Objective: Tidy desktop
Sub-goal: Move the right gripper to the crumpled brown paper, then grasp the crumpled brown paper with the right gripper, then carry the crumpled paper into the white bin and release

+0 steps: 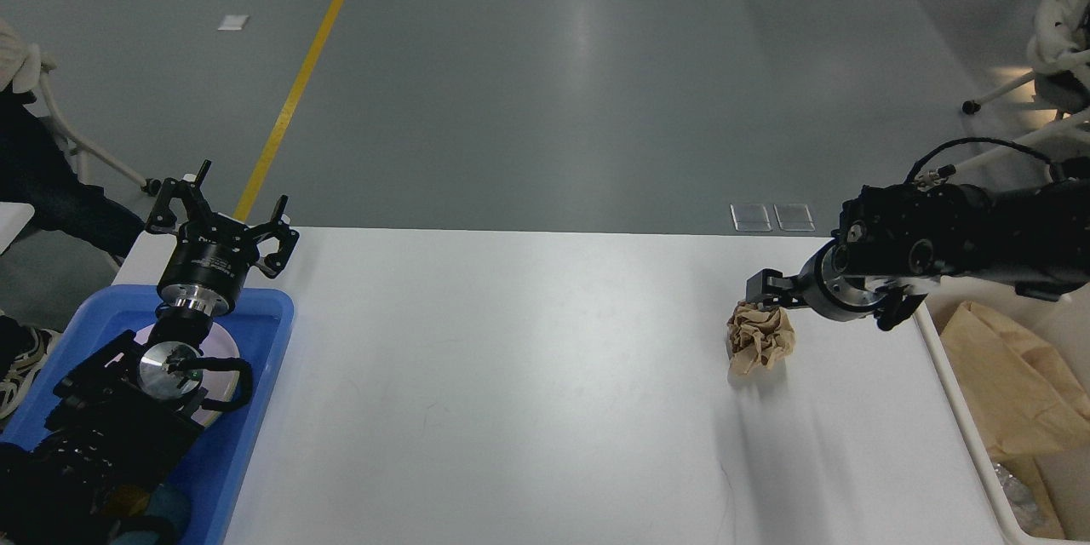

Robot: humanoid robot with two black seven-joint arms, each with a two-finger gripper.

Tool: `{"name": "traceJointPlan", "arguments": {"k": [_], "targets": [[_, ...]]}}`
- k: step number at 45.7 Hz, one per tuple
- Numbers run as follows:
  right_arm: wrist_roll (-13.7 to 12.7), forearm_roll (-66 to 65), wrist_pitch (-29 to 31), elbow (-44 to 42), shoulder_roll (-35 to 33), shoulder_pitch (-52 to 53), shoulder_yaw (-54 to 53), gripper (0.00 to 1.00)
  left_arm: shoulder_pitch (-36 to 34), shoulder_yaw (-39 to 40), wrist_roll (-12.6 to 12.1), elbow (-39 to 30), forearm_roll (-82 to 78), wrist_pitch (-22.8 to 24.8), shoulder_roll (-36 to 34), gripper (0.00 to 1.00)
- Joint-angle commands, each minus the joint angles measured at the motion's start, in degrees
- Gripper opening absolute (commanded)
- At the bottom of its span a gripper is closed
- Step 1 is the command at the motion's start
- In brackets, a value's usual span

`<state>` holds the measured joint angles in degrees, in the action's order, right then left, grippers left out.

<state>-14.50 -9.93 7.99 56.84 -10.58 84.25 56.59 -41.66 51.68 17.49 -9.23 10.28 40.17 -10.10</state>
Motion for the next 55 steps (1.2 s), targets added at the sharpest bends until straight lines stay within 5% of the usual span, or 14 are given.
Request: {"name": "traceJointPlan", "arguments": {"k": [1,25,30,38,48,55], "targets": [[0.0,0.1,-0.5,-5.1,2.2,-3.7,0.0,1.0,0.0,0.0,0.0,0.0,0.0,0.0,0.0,0.97],[0.0,-0.3,-0.5,-18.3,5.7,-14.4,0.2,0.98,0.0,0.0,0.0,0.0,0.0,0.0,0.0,0.97],[0.0,-0.3,-0.7,-18.3,5.7,-14.9,0.2,0.76,0.0,0.0,0.0,0.0,0.0,0.0,0.0,0.97],[-0.3,-0.1,-0.4,-17.5,6.1,-15.1,-0.2,0.03,0.0,0.0,0.0,0.0,0.0,0.0,0.0,0.97],[-0.3,0.3,-0.1,-16.6,6.4,-14.8,-0.3,0.0,0.0,0.0,0.0,0.0,0.0,0.0,0.0,0.97],[-0.4,0.2,0.4,-8.3,3.6,-9.0,-0.4,0.0,0.0,0.0,0.0,0.0,0.0,0.0,0.0,0.97]]}}
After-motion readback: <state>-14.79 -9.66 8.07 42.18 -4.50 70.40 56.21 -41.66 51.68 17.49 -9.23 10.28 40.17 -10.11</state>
